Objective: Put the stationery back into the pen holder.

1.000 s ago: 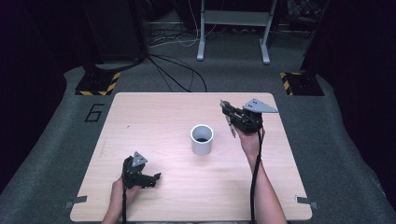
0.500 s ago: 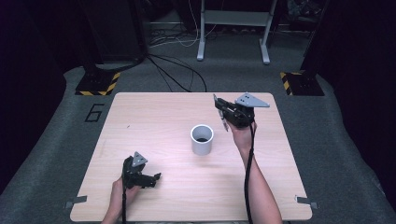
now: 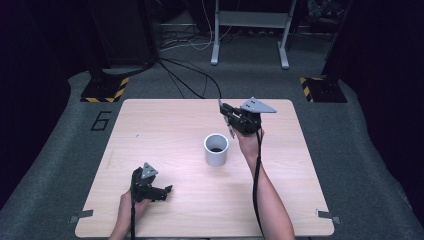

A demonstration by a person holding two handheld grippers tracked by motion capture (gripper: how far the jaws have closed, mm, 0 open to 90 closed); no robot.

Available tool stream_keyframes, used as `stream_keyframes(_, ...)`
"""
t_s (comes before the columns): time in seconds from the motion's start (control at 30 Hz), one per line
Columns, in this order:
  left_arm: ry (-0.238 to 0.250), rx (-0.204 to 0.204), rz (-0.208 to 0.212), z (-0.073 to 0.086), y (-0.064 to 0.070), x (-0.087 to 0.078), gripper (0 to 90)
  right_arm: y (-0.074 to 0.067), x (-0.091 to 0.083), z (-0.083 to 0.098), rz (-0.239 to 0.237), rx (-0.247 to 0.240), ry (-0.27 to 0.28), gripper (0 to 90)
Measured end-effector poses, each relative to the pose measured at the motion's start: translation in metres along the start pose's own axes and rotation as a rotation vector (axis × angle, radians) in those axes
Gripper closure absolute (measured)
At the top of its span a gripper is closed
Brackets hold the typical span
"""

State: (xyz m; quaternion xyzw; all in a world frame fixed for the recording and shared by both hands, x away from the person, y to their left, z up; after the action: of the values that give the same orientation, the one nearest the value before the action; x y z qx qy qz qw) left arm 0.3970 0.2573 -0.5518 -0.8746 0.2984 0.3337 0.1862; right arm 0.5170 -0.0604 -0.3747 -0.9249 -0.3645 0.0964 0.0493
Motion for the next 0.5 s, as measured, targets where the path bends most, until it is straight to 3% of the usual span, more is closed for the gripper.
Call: stream_keyframes(0.5,-0.002,0.004,0.001,0.0,0.0,0.0,0.4,-0.013,0.023,0.008,-0.025,0.002,0.007,80.8)
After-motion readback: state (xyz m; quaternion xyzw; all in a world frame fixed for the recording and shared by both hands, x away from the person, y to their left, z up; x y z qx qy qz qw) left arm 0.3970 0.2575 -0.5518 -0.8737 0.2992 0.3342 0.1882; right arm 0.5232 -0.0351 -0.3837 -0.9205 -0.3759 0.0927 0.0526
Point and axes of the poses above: each handheld gripper's, and its own axes: x roughly forward along the jaws, z roughly out of its underside, y roughly to its right, the point moved 3 cm from there along x, roughly forward along the jaws, and after that the axes turned 8 degrees about x, right-handed, at the moved point
